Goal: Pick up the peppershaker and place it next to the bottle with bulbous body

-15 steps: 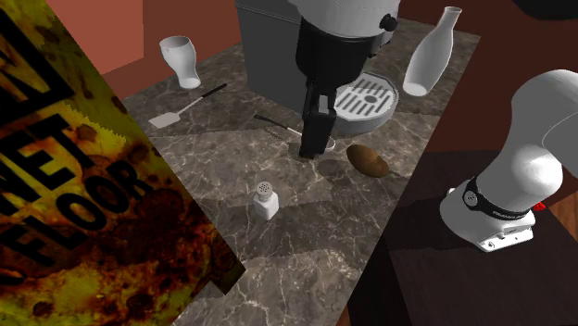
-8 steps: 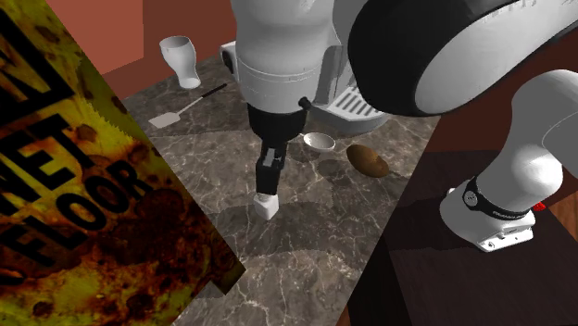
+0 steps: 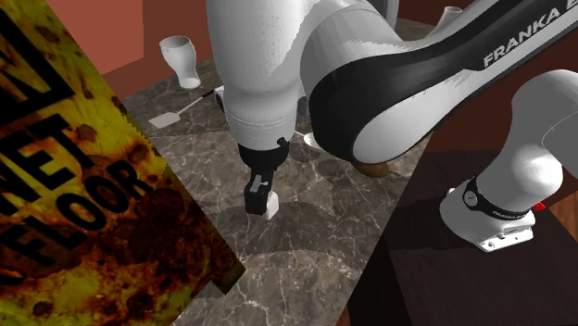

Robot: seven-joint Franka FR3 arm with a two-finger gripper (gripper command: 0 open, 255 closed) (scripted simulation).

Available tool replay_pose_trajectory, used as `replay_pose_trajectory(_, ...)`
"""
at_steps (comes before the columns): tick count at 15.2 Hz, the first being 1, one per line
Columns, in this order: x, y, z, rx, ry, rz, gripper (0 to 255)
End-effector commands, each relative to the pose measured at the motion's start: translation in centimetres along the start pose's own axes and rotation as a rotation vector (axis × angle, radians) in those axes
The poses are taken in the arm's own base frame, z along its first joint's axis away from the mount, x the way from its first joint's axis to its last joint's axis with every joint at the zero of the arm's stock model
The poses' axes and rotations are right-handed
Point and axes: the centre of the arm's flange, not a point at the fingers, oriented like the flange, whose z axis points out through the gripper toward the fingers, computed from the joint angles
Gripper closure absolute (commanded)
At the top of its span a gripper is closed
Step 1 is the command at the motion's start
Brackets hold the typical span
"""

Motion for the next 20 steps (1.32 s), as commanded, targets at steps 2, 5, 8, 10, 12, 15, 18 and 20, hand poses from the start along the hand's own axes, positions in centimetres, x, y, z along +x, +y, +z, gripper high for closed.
replay_pose_trajectory(2, 0.02, 0.02, 1.42, 0.0, 0.0, 0.0, 0)
replay_pose_trajectory(5, 0.02, 0.02, 1.42, 0.0, 0.0, 0.0, 0)
replay_pose_trajectory(8, 0.02, 0.02, 1.42, 0.0, 0.0, 0.0, 0)
replay_pose_trajectory(10, 0.02, 0.02, 1.42, 0.0, 0.0, 0.0, 255)
replay_pose_trajectory(12, 0.02, 0.02, 1.42, 0.0, 0.0, 0.0, 255)
replay_pose_trajectory(15, 0.02, 0.02, 1.42, 0.0, 0.0, 0.0, 255)
replay_pose_trajectory(18, 0.02, 0.02, 1.42, 0.0, 0.0, 0.0, 255)
replay_pose_trajectory(20, 0.05, 0.05, 0.89, 0.0, 0.0, 0.0, 255)
